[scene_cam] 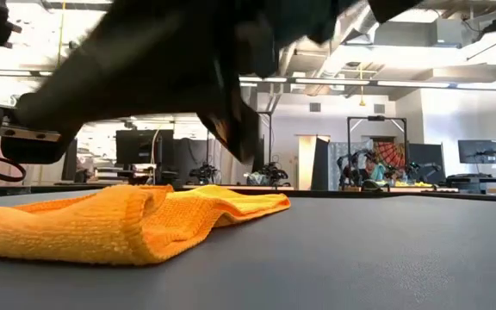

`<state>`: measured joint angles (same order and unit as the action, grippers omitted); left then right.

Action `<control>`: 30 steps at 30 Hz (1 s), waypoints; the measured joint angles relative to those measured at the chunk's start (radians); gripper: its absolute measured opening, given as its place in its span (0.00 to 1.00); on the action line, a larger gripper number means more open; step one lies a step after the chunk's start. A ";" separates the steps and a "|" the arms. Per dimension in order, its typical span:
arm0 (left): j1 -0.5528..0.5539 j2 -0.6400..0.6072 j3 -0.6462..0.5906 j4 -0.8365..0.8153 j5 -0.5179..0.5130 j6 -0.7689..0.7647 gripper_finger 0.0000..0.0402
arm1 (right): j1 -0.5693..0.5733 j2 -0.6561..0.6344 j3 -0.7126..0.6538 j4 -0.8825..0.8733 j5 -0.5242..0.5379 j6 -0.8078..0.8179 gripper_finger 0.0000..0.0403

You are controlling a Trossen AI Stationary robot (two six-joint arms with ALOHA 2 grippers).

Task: Roll towel
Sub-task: Roll the orange microfiber towel

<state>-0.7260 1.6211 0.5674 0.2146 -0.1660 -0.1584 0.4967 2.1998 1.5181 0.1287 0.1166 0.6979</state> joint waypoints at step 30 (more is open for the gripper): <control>0.014 0.000 -0.001 -0.008 0.048 -0.023 0.00 | 0.078 0.053 0.079 -0.311 0.184 -0.259 0.47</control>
<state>-0.7122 1.6215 0.5667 0.2068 -0.1184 -0.1810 0.5747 2.2527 1.5970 -0.1826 0.3011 0.4391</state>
